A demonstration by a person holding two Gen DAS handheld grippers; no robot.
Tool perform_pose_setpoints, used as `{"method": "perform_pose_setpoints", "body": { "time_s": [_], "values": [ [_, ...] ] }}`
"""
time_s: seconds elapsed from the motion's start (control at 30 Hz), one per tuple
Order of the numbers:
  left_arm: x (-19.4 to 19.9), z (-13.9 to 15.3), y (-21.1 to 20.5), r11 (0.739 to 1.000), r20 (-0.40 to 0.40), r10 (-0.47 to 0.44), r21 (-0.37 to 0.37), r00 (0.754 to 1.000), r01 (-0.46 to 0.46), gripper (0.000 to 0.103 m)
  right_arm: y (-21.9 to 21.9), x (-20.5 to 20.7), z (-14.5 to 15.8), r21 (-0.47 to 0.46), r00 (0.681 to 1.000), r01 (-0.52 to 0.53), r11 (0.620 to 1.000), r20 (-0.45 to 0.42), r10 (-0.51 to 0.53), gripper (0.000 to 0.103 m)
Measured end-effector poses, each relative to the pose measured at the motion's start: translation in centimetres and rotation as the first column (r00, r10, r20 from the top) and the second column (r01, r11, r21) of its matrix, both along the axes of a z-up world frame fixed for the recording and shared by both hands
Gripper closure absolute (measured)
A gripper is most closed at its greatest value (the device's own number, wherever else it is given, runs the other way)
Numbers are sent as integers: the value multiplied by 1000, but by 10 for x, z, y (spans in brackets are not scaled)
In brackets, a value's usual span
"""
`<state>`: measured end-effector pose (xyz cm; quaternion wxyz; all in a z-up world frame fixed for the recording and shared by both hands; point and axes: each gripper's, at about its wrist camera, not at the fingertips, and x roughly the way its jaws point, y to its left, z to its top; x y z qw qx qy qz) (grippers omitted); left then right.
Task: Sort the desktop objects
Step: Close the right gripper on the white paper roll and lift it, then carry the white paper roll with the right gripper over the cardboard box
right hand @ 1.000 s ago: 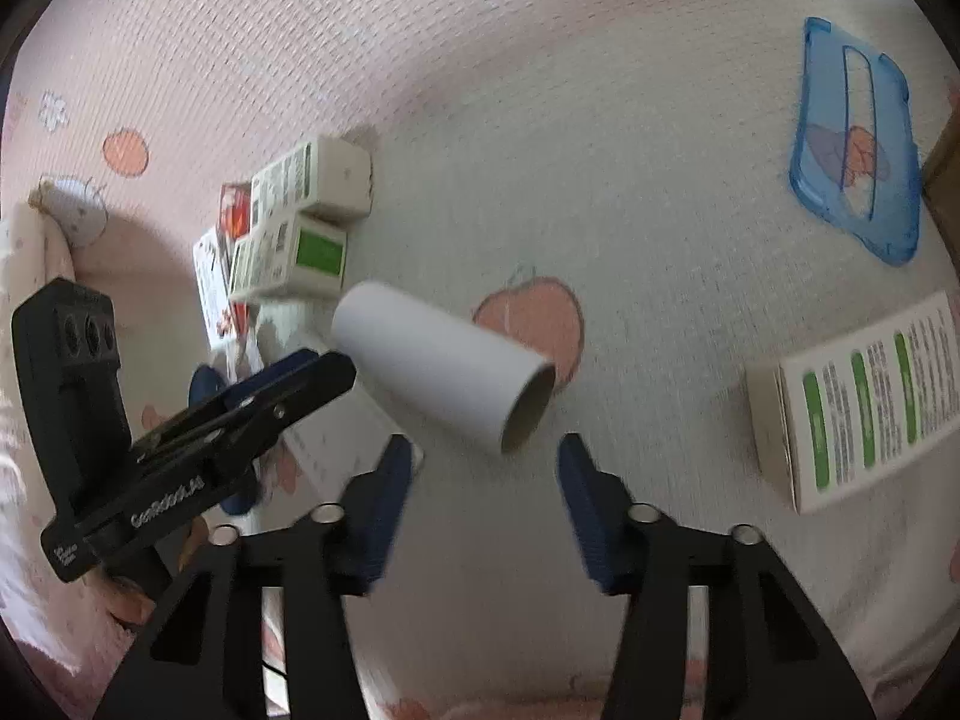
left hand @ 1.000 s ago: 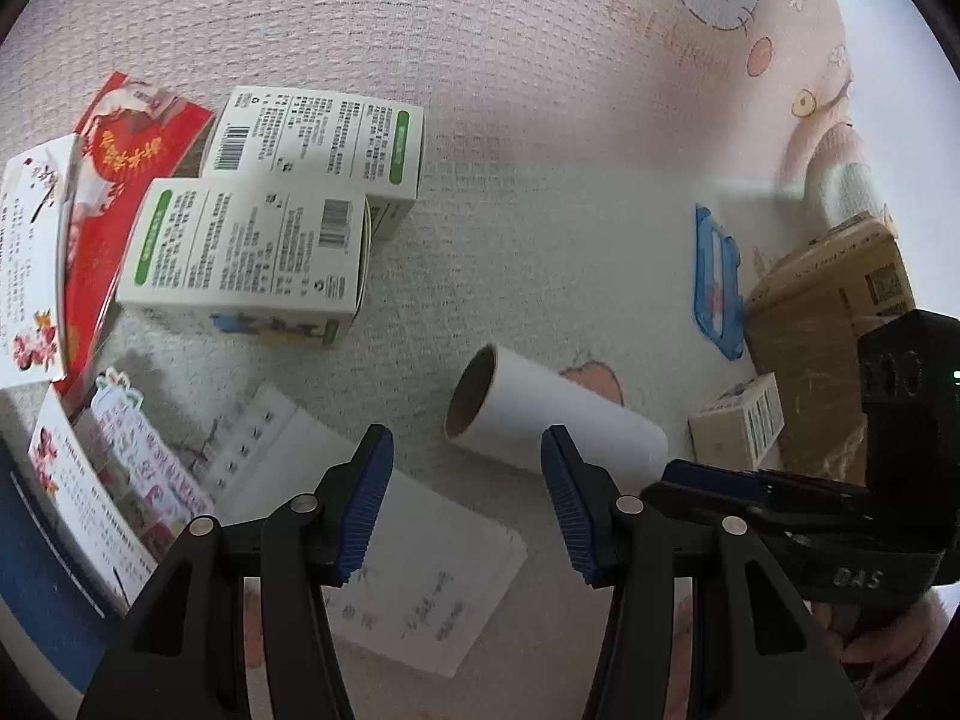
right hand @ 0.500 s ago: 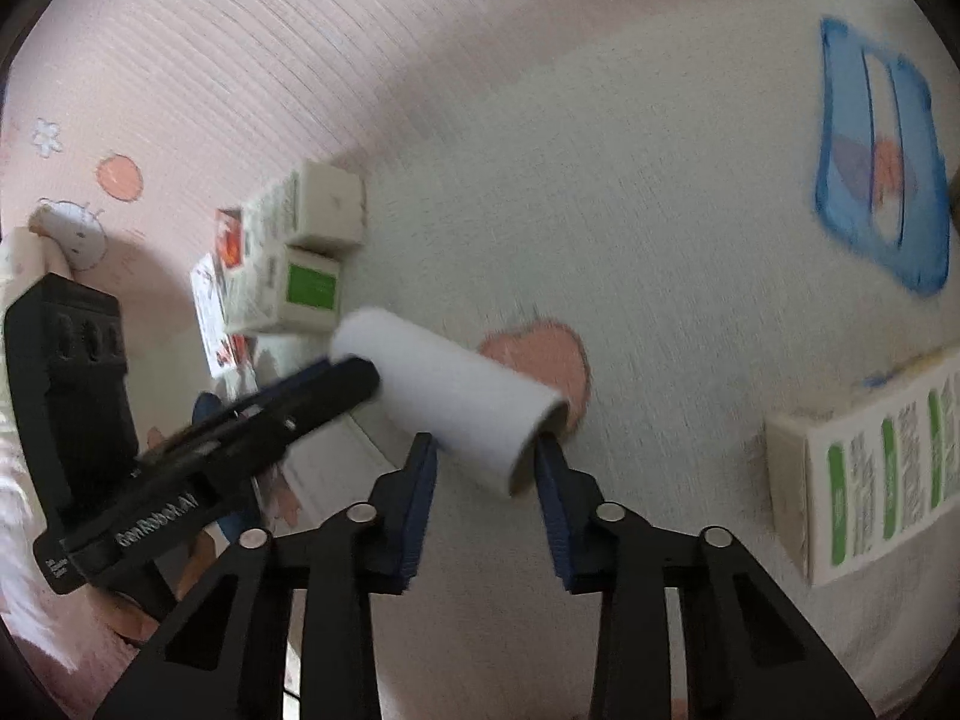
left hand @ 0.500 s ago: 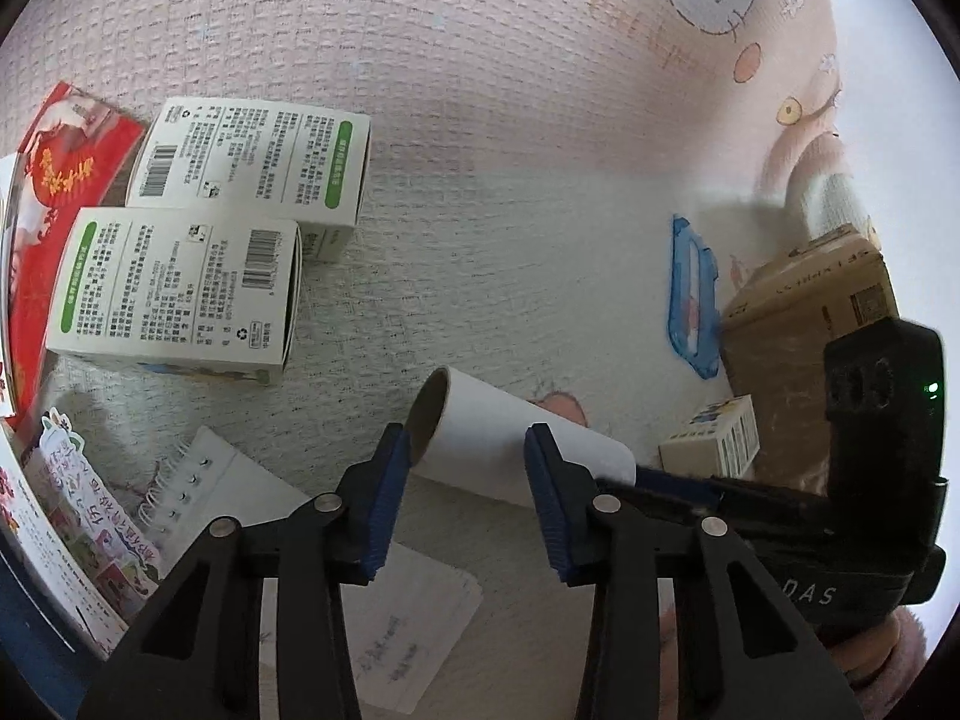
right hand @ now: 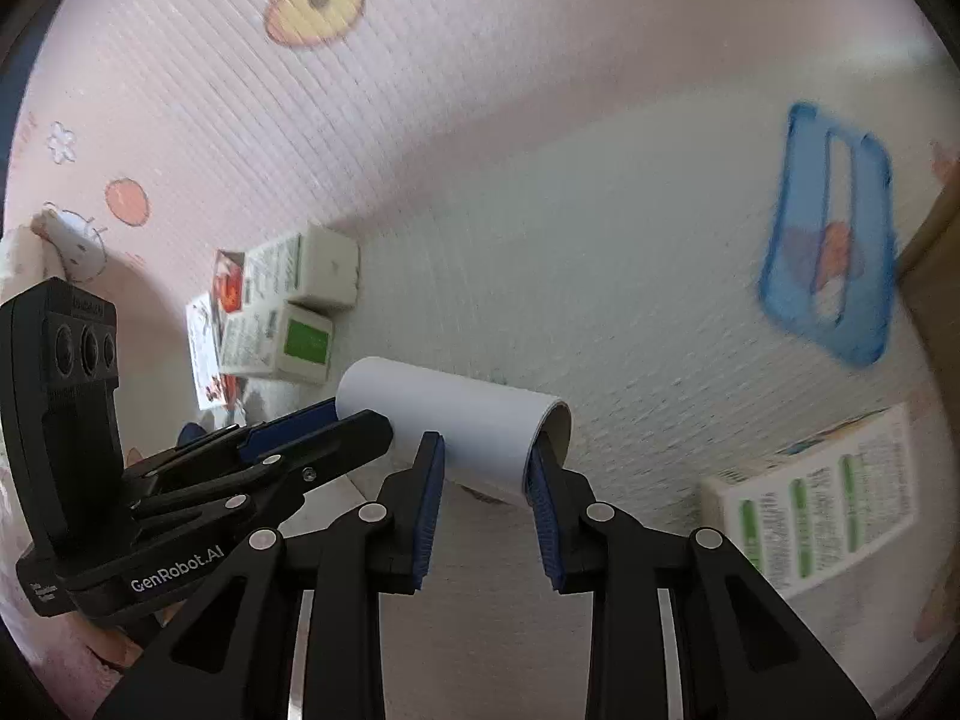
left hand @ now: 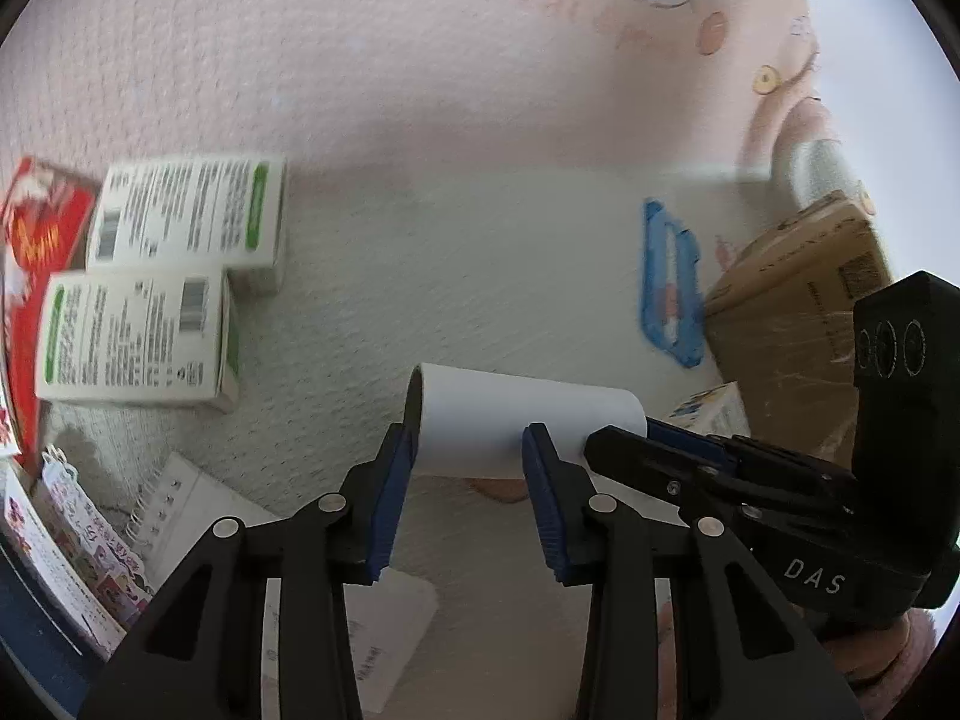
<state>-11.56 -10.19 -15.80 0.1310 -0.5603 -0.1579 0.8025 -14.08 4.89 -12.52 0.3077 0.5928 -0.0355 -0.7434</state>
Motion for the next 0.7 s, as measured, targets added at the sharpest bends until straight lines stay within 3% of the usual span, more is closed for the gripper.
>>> {"method": "perform_pose_setpoints", "body": {
  "time_s": [0.2,0.4,0.7],
  "values": [
    [3,38,19,999,-100,-32,-9,994,31,62,20,7,38,-30,993,32,999,-110,-35,78],
    [0,84,49,996,-209,-86,-40,974,80,62,42,11,82,-55,970,79,995,-224,-90,78],
    [-16,144,112,983,-338,-181,-30,923,182,62,97,8,142,-128,903,191,973,-365,-226,77]
  ]
}}
